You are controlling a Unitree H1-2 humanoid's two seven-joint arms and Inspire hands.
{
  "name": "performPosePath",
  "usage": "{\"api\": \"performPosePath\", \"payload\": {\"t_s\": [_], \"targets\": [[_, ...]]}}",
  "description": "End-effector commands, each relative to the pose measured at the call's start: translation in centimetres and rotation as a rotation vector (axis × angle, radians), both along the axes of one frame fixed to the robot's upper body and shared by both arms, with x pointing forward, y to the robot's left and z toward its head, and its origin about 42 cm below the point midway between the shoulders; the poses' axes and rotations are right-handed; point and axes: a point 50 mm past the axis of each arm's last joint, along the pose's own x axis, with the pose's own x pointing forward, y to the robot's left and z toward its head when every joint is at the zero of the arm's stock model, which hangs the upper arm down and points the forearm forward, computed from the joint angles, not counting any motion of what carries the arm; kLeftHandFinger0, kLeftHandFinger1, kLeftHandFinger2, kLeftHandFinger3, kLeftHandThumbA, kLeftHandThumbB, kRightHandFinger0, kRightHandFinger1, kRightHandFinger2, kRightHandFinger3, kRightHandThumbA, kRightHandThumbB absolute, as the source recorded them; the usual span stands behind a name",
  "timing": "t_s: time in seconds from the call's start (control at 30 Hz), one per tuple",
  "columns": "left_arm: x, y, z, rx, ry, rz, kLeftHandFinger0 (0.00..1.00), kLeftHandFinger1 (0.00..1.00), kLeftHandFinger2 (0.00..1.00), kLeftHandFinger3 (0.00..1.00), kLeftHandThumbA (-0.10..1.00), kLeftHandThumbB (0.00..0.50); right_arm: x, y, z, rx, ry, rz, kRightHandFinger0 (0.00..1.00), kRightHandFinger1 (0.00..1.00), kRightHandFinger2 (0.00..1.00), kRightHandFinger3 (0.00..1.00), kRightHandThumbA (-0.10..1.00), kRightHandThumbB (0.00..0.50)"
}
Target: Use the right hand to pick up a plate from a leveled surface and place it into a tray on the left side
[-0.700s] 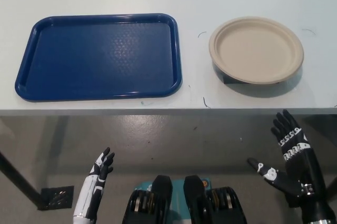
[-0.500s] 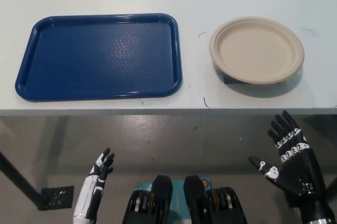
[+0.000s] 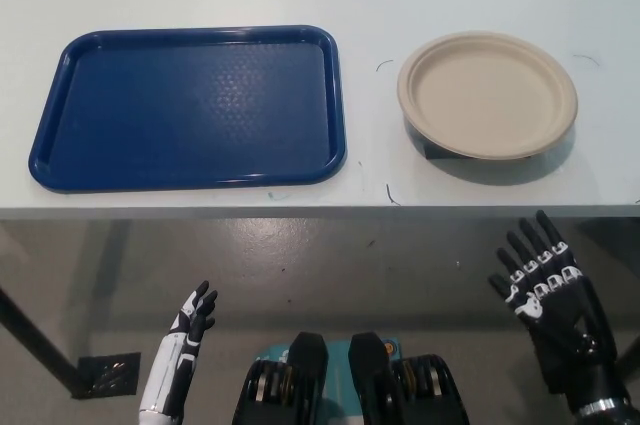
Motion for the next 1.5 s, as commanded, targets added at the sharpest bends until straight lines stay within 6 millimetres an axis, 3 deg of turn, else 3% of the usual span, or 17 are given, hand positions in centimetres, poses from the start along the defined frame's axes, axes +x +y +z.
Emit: {"api": "performPosePath", "payload": {"t_s": [0.0, 0.9, 1.33, 1.47], "targets": [[1.1, -0.1, 1.4, 0.03, -0.094, -0.018, 1.0, 1.0, 1.0, 1.0, 1.0, 0.127, 3.8, 2.1, 4.4, 0.687, -0.068, 0.261, 1.0, 1.0, 1.0, 1.0, 1.0, 0.454], [1.3, -0.1, 1.7, 0.037, -0.101, -0.019, 1.0, 1.0, 1.0, 1.0, 1.0, 0.117, 6.3, 3.1, 4.9, 0.754, -0.011, 0.172, 1.0, 1.0, 1.0, 1.0, 1.0, 0.461], [1.5, -0.2, 1.9, 0.054, -0.097, -0.022, 1.0, 1.0, 1.0, 1.0, 1.0, 0.132, 5.5, 3.4, 3.5, 0.77, 0.034, 0.158, 1.0, 1.0, 1.0, 1.0, 1.0, 0.478], [1.5, -0.2, 2.0, 0.047, -0.094, -0.025, 1.0, 1.0, 1.0, 1.0, 1.0, 0.124, 4.0, 3.6, 4.1, 0.779, 0.013, 0.185, 1.0, 1.0, 1.0, 1.0, 1.0, 0.453]]}}
